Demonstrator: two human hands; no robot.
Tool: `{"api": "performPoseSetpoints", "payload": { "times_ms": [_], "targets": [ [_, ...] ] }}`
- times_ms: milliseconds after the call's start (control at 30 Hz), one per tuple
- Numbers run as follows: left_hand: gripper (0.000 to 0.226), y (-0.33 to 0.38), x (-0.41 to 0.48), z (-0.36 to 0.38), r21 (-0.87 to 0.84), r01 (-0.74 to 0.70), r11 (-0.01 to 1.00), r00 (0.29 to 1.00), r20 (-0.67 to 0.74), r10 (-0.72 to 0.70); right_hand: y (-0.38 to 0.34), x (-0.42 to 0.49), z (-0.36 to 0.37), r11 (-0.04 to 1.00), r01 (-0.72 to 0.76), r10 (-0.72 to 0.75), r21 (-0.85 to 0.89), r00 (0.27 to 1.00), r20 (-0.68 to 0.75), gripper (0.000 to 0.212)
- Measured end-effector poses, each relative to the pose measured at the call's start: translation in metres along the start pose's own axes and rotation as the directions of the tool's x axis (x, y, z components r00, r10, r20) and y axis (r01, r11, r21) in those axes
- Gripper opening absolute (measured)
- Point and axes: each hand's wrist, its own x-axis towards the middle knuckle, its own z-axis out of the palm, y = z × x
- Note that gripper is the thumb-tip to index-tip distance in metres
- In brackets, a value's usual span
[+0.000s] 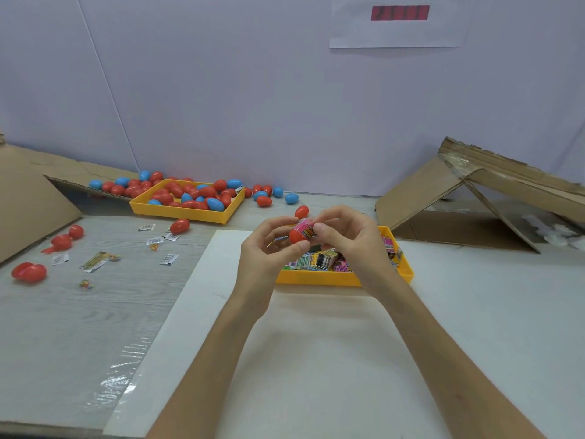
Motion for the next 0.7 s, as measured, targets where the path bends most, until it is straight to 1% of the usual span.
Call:
{"api": "performPoseSetpoints", "payload": {
  "times_ms": [200,367,500,700],
  "targets": [
    [0.034,-0.0010,0.0007,-0.0003,0.029,-0.004,1.000,1.000,-0.018,0.005,-0.0002,0.0017,0.0002,0.998,-0.063,0.063,-0.016,0.998,0.029,0.009],
    [0.037,-0.0004,0.0007,0.0003,0.053,-0.013,0.999,1.000,-0.008,0.013,0.0011,0.0026,0.0004,0.991,-0.128,0.127,0.037,0.991,0.039,0.006],
    [0.042,0.0004,0.0001,0.0012,0.067,-0.032,0.997,0.999,-0.011,0.033,0.0015,0.0026,0.0022,0.992,-0.123,0.122,0.034,0.992,0.027,0.006],
    [0.031,0.0004,0.0000,0.0011,0.075,-0.058,0.995,0.998,-0.022,0.060,0.0034,0.0020,0.0058,0.993,-0.108,0.108,0.037,0.994,0.015,0.012]
  ]
}}
